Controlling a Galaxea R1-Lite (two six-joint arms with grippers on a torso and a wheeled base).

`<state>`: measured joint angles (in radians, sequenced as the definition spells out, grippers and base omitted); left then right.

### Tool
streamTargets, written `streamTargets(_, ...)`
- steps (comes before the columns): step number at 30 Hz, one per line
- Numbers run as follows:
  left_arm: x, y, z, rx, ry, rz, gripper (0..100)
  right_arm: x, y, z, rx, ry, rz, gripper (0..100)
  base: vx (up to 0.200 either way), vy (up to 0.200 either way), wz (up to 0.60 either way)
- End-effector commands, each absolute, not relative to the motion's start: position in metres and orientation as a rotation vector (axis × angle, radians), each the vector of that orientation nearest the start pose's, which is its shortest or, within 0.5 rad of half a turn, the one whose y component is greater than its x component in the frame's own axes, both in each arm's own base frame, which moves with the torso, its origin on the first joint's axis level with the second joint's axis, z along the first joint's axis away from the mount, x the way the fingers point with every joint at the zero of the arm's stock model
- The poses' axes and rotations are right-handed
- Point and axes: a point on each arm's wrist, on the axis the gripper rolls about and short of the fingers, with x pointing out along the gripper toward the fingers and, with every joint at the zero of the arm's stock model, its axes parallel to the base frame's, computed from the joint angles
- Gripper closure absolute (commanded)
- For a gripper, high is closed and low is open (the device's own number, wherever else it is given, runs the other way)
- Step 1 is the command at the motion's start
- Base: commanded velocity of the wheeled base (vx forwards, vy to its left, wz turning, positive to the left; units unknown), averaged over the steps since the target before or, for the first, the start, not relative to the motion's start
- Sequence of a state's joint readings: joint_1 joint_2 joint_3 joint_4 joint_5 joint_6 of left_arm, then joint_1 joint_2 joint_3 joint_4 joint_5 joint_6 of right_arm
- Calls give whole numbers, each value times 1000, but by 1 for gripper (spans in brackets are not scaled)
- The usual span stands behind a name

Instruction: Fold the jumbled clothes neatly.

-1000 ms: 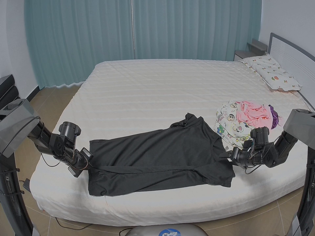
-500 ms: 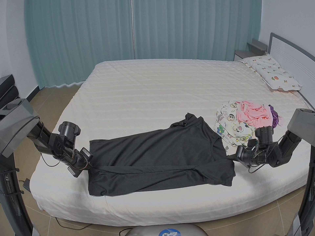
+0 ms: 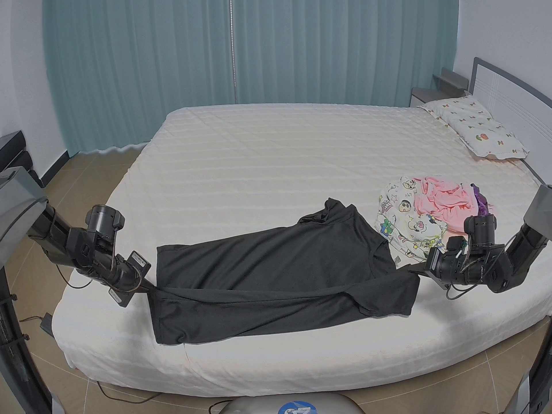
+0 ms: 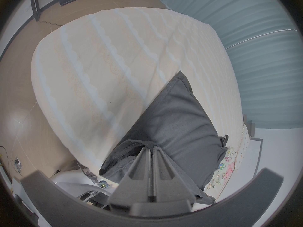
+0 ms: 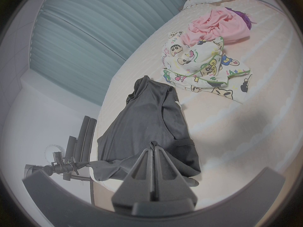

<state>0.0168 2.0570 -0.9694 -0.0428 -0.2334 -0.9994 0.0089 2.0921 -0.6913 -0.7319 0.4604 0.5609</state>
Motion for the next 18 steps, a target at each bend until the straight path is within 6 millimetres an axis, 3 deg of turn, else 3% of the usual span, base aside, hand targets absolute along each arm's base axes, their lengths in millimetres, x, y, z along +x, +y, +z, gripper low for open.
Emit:
streamTargets(1,322,3,80,-1015,1040,313,100,317,10,57,681,737,274,100,0,0,0)
streamTargets(10,290,-2,100,-905,1060,237,100,292,2,64,700,734,282,100,0,0,0)
streamTargets(18,276,-8,98,-791,1157,209,100,283,-2,69,700,713,274,100,0,0,0)
